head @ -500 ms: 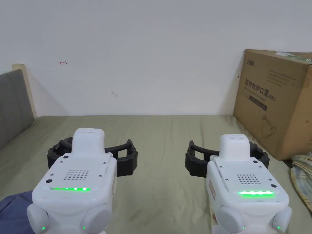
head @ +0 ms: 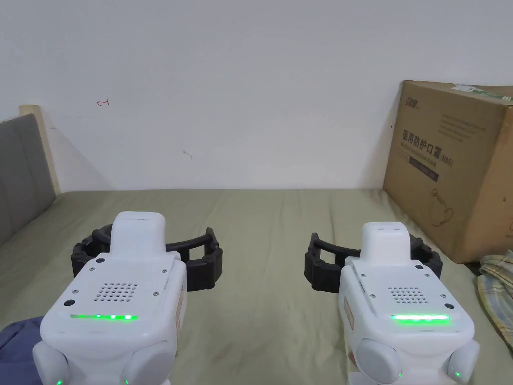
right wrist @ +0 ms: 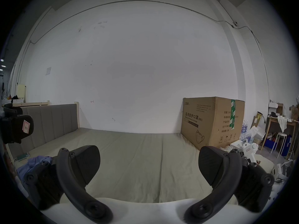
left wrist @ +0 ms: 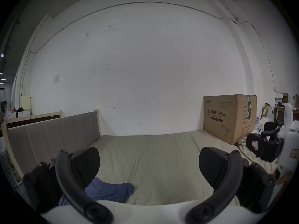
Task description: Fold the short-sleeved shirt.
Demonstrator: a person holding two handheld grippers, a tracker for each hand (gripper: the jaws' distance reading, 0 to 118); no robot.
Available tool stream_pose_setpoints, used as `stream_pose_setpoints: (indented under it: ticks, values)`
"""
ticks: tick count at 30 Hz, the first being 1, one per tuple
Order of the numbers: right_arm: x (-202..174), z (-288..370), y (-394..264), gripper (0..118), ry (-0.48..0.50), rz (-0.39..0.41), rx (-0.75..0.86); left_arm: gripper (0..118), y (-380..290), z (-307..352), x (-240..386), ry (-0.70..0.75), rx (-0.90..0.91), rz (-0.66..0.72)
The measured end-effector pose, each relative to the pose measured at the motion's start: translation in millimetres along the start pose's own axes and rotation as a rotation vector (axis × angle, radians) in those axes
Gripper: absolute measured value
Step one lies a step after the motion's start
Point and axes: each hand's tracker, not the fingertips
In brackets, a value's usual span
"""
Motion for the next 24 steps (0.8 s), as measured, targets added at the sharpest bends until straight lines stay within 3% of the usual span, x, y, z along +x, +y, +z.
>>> stream_pose_setpoints:
  ticks: [24]
  values:
    - [-0.1,-0.8,-2.9,118,-0.006,0.005,-0.007,118,-6.8,-3.1,-1.5,0.027,-0.009,-0.027]
